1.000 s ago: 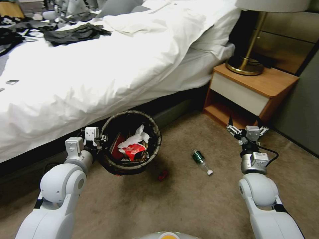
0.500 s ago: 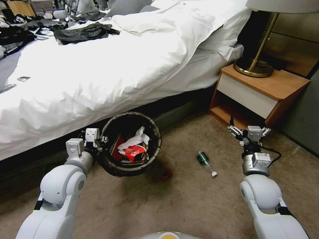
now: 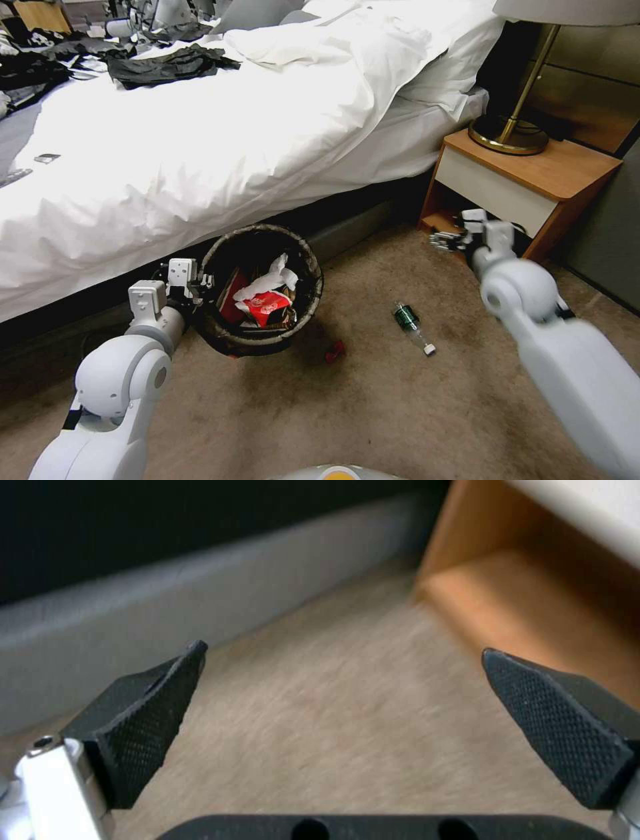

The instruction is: Pick up the trash bin, then pick up the garbage from the floor and place it into the trash bin.

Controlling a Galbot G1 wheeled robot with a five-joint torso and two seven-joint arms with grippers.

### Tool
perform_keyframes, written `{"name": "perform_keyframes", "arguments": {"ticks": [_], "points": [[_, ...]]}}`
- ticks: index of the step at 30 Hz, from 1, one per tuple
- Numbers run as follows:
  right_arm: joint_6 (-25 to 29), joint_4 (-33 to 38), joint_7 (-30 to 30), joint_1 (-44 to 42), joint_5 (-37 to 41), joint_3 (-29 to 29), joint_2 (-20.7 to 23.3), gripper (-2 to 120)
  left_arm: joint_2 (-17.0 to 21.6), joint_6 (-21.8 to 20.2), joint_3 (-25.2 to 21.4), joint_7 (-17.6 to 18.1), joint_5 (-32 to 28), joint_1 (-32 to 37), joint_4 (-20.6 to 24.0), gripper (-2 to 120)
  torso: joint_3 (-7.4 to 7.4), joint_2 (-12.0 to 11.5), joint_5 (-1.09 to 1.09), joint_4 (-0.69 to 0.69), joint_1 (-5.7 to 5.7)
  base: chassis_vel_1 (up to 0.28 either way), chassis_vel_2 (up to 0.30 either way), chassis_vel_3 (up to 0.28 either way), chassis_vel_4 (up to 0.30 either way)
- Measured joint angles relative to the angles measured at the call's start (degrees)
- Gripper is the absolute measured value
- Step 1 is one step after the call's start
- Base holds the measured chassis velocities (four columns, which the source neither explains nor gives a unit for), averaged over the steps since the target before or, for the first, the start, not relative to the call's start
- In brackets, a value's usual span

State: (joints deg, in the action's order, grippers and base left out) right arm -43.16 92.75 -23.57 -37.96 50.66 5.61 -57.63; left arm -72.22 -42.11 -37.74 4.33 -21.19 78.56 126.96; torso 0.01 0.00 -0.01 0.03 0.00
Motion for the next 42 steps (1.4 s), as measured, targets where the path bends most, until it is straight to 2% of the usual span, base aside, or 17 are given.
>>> {"name": "perform_keyframes", "arguments": {"ticks": [1,4,6,7,14,22,34,42], "points": [[0.0,0.0,0.0,0.0,0.0,0.0,0.0,100,0.0,0.0,0.0,0.0,0.0,0.0,0.0,0,0.0,0.0,0.0,0.0,0.0,0.0,0.0,0.0,0.0],[0.1,-10.2,1.3,4.1,-0.2,-5.6,-4.8,100,-0.1,0.0,-0.1,-0.2,0.3,0.0,-0.2,0,0.0,0.0,0.01,-0.03,0.0,0.0,0.0,0.0,0.0],[0.1,-11.4,1.5,4.3,-0.8,-6.2,-5.8,100,0.0,0.0,-0.2,-0.3,0.3,-0.1,-0.3,0,0.0,0.0,0.01,-0.04,0.0,0.0,0.0,0.0,0.0],[0.2,-14.2,2.0,4.7,-2.1,-7.7,-8.5,100,0.0,0.0,-0.3,-0.4,0.4,0.0,-0.5,0,0.0,0.0,0.0,-0.04,0.0,0.0,0.0,0.0,0.0],[0.6,-18.2,2.3,3.2,-4.3,-8.9,-13.9,100,0.3,0.0,-0.4,-0.5,0.4,-0.6,-1.5,0,0.0,0.0,0.01,-0.02,0.0,0.0,0.0,0.0,0.0],[0.8,-19.7,2.3,0.2,-8.2,-9.1,-13.1,100,0.1,0.0,0.1,-0.7,0.7,-1.2,-2.6,0,-0.01,0.0,0.0,-0.04,0.0,0.0,0.0,0.0,0.0],[0.9,-19.6,1.1,-2.7,-9.6,-8.8,-11.5,100,-0.2,0.0,0.4,-0.9,1.0,-1.6,-3.2,0,-0.01,0.0,0.01,-0.04,0.0,0.0,0.0,0.0,0.0],[1.0,-24.0,2.4,-3.5,-12.4,-8.6,-11.6,100,-0.2,0.0,0.2,-1.0,1.1,-1.5,-3.3,0,-0.01,0.0,0.01,-0.04,0.0,0.0,0.0,0.0,0.0]]}}
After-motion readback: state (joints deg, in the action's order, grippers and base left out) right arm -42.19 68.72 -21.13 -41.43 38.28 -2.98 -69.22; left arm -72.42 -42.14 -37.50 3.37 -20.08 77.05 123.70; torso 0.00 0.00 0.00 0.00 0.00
